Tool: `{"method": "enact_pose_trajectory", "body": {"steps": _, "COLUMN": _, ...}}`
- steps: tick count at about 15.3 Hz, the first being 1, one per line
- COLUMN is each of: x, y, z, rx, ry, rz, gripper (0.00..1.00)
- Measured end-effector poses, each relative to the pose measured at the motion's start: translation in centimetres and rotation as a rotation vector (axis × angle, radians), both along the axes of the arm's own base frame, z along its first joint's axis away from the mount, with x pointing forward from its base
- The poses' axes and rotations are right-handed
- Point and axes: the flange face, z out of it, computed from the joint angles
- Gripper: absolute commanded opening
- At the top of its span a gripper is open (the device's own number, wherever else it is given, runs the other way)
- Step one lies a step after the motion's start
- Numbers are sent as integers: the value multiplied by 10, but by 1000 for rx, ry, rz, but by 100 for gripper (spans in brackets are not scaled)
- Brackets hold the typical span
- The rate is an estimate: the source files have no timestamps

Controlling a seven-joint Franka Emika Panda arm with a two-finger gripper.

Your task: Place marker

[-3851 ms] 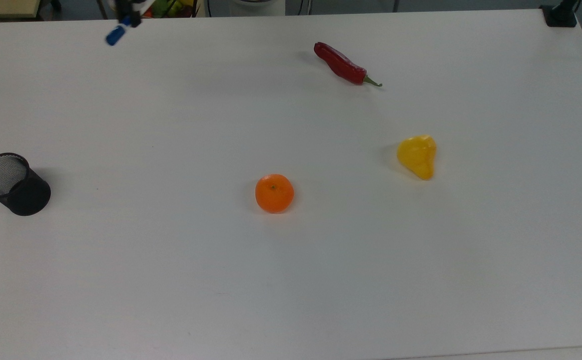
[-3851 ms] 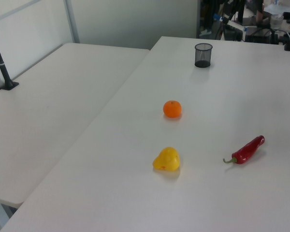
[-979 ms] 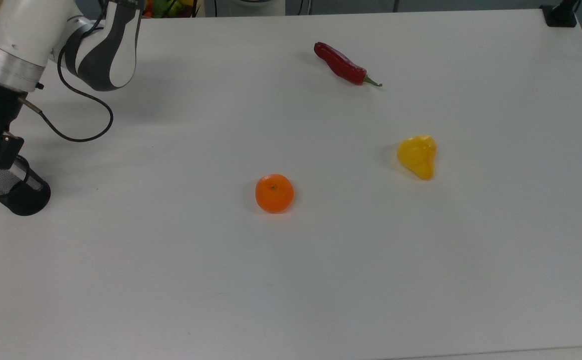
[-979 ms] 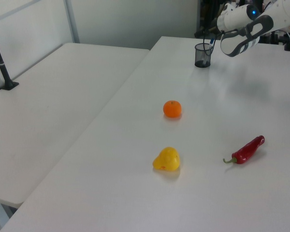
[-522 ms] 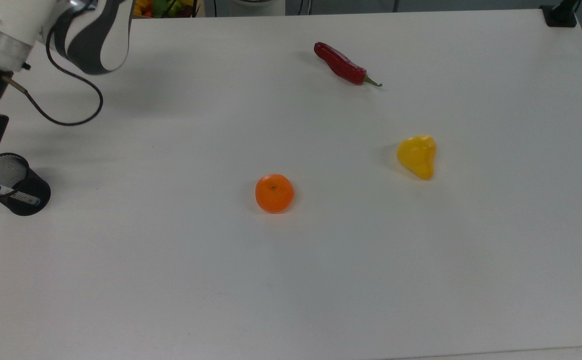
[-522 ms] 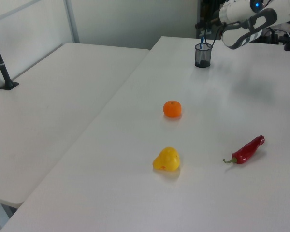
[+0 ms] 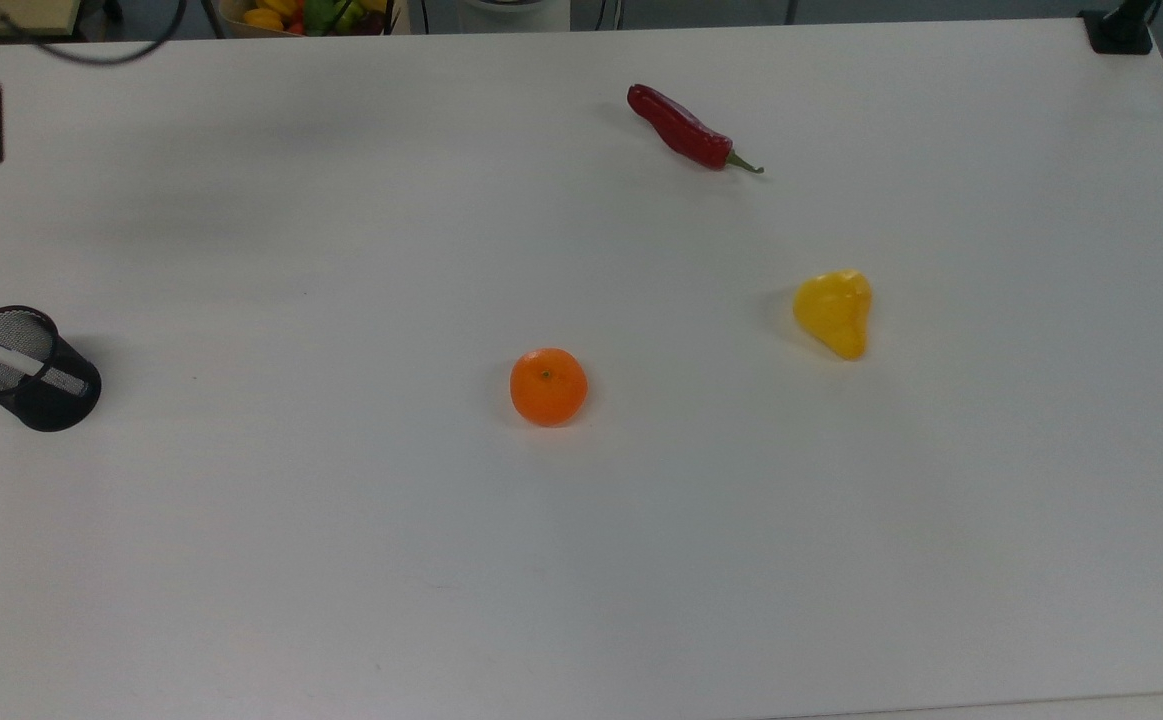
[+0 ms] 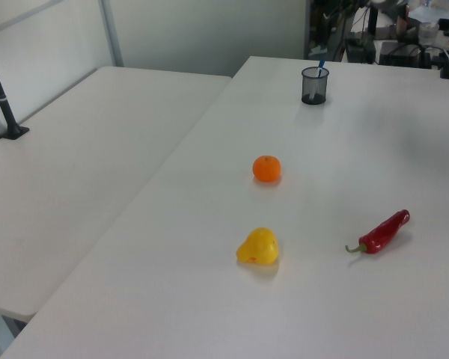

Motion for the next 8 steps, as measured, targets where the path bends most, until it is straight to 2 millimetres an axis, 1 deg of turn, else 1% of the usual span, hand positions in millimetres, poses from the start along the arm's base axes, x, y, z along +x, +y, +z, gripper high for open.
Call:
{"method": "enact_pose_trajectory", "body": {"steps": 2, "x": -18, "y": 29, "z": 25, "rx": 79, "ry": 126, "rz": 35, "gripper": 100}}
{"method": "enact_pose_trajectory", "body": {"steps": 4, "x": -43, "y": 62, "z": 51, "rx": 149, "ry": 246, "rz": 77, "gripper": 100}}
{"method": "enact_pose_trajectory", "body": {"steps": 6, "x": -74, "y": 104, "z": 82, "rx": 208, "ry": 358, "rz": 141, "gripper": 100}}
{"method": "enact_pose_trajectory", "body": {"steps": 8, "x": -90, "y": 140, "z": 100, "rx": 233, "ry": 415, "rz": 204, "gripper": 100}}
